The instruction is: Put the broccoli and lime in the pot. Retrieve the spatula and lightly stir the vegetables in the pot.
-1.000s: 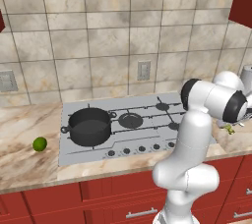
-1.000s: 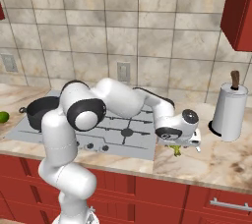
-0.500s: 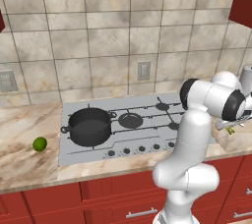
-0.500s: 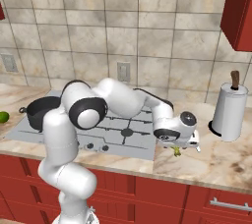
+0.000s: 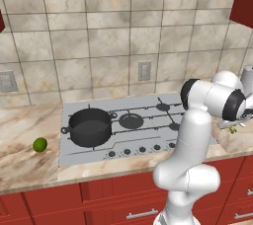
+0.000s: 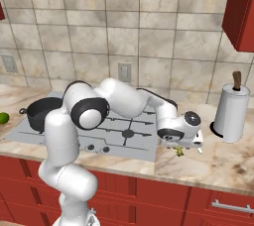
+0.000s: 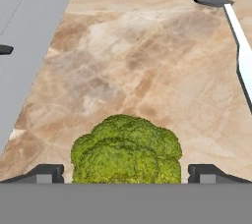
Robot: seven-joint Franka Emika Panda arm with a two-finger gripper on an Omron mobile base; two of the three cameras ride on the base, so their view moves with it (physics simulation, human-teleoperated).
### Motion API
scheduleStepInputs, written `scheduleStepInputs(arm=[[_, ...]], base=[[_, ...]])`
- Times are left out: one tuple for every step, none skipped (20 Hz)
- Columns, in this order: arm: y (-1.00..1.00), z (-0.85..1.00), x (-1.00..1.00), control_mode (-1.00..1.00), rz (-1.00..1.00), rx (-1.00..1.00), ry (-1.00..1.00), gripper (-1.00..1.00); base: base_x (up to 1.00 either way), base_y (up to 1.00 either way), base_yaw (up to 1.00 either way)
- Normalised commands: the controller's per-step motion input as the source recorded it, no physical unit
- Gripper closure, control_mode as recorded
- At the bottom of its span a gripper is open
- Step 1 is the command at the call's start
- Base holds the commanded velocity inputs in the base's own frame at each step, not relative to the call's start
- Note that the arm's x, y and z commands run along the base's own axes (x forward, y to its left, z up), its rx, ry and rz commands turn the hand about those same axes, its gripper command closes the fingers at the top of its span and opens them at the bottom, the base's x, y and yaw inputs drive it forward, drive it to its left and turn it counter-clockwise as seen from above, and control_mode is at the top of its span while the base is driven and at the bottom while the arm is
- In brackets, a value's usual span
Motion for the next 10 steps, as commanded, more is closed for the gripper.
scheduleStepInputs(arm=[[0.0,0.0,0.0,-1.0,0.0,0.0,0.0,-1.0],[0.0,0.0,0.0,-1.0,0.0,0.0,0.0,1.0],[0.0,0.0,0.0,-1.0,0.0,0.0,0.0,1.0],[0.0,0.0,0.0,-1.0,0.0,0.0,0.0,1.0],[0.0,0.0,0.0,-1.0,0.0,0.0,0.0,1.0],[0.0,0.0,0.0,-1.0,0.0,0.0,0.0,1.0],[0.0,0.0,0.0,-1.0,0.0,0.0,0.0,1.0],[0.0,0.0,0.0,-1.0,0.0,0.0,0.0,1.0],[0.0,0.0,-0.01,-1.0,0.0,0.0,0.0,1.0],[0.0,0.0,-0.04,-1.0,0.0,0.0,0.0,1.0]], base=[[0.0,0.0,0.0],[0.0,0.0,0.0],[0.0,0.0,0.0],[0.0,0.0,0.0],[0.0,0.0,0.0],[0.0,0.0,0.0],[0.0,0.0,0.0],[0.0,0.0,0.0],[0.0,0.0,0.0],[0.0,0.0,0.0]])
